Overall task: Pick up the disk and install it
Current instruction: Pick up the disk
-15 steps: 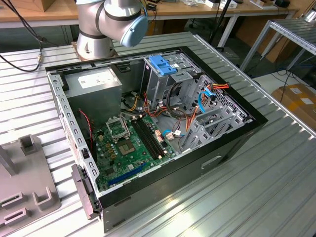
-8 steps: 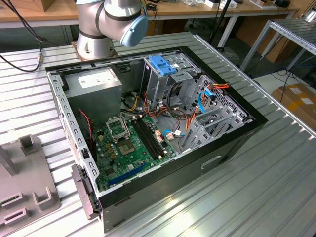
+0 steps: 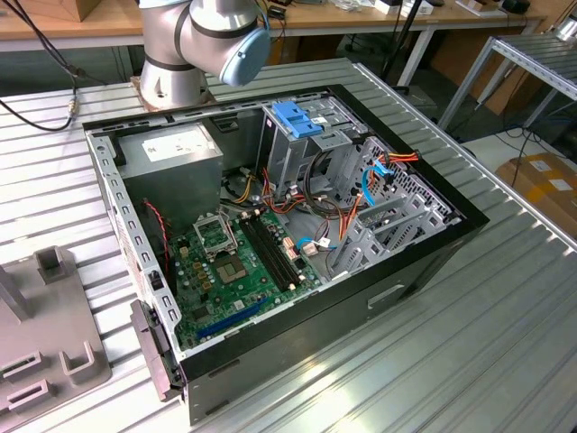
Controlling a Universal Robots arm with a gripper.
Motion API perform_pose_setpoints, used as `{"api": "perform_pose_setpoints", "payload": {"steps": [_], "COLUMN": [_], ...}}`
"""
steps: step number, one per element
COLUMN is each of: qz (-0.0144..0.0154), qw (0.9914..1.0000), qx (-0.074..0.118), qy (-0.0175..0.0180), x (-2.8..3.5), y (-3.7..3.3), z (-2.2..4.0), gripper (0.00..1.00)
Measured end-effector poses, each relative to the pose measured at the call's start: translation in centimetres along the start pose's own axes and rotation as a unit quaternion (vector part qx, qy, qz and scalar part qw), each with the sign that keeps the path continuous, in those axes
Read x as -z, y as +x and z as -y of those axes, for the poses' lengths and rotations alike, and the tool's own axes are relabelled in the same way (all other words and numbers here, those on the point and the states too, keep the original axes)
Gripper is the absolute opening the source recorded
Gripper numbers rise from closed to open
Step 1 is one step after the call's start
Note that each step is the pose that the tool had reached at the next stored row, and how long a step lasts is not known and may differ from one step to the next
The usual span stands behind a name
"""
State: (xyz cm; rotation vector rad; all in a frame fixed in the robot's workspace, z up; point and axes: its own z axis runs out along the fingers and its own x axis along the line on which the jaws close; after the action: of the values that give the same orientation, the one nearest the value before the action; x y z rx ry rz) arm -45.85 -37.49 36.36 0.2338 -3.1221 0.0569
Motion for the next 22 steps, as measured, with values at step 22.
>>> {"api": "perform_pose_setpoints", "payload": {"steps": [22], "qz": [0.0023], "qw": [0.99788], "qx": [0.065], "qy": [0.0008], "x": [0.0], "y": [0.0], "z": [0.0], "gripper": [0.11]}}
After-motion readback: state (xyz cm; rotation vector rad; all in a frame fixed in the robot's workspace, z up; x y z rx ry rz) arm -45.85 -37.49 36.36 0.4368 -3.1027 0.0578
